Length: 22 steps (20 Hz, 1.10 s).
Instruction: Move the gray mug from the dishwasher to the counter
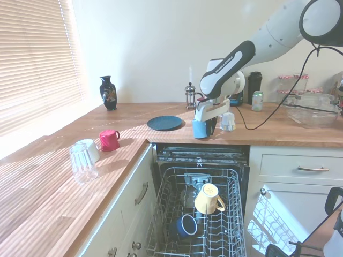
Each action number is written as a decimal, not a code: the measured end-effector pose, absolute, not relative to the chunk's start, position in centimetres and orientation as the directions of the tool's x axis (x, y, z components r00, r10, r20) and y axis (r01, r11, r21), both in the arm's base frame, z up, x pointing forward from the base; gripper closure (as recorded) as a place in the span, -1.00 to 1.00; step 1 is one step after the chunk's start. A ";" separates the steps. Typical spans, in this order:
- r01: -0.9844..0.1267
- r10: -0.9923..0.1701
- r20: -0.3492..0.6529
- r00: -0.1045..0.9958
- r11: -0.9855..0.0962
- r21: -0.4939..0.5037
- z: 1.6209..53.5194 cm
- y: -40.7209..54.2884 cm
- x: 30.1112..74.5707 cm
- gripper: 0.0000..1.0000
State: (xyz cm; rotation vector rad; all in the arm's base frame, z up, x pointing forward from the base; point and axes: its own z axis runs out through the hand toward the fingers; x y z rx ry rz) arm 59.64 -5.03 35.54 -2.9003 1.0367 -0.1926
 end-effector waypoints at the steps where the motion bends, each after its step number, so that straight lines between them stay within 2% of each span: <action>1: -0.631 -0.638 0.093 0.765 -0.770 -0.094 35.4 -5.4 60.0 1.00; 6: -0.636 -0.640 0.080 0.764 -0.768 -0.075 34.4 -6.3 61.6 1.00; 7: -0.637 -0.641 0.080 0.764 -0.768 -0.073 34.4 -6.4 61.8 -1.00; 22: -0.650 -0.651 0.065 0.756 -0.759 -0.042 35.4 -8.0 63.4 -1.00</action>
